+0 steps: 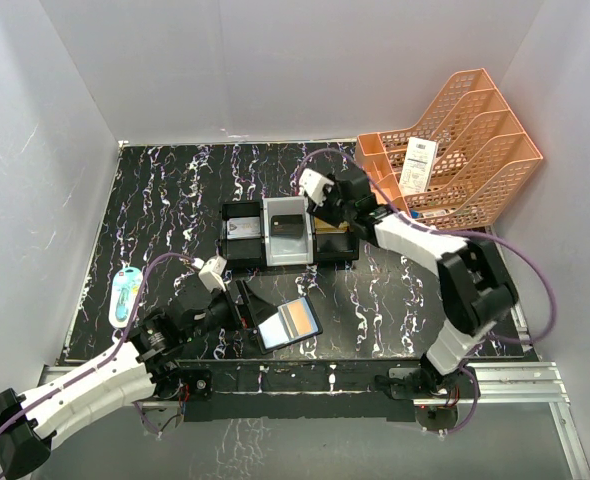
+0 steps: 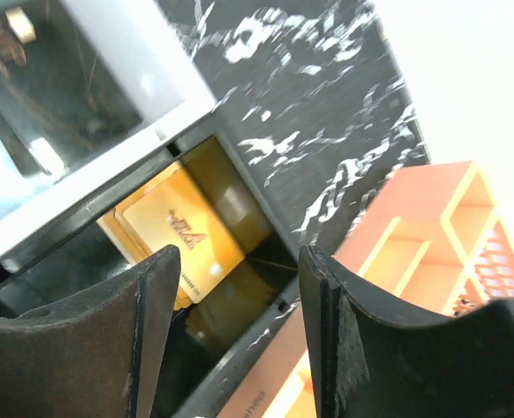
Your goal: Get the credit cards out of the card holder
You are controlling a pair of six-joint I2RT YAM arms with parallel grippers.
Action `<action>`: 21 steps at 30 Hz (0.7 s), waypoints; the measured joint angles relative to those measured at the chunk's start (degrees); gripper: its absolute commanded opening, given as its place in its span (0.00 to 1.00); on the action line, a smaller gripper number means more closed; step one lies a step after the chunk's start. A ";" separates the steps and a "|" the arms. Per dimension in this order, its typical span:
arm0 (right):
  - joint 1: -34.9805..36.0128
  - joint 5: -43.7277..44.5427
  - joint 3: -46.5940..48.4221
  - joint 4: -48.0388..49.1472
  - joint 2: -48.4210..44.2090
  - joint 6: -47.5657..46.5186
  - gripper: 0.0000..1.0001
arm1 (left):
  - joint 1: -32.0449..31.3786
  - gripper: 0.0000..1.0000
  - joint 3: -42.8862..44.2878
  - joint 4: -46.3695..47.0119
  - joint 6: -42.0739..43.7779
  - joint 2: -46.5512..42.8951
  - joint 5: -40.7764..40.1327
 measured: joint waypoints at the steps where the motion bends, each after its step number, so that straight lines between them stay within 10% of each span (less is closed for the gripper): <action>1: 0.00 -0.28 -0.37 0.72 -2.40 1.62 0.62 | 0.00 0.97 0.00 0.15 -0.24 0.00 0.22; 7: 0.00 -0.92 -3.96 5.18 -18.18 17.59 0.98 | 0.00 0.99 0.00 0.33 -2.23 -0.33 0.79; 21: -0.11 -1.49 -24.13 1.79 -38.82 66.14 0.98 | 0.00 0.96 -0.98 4.00 -6.10 1.14 2.86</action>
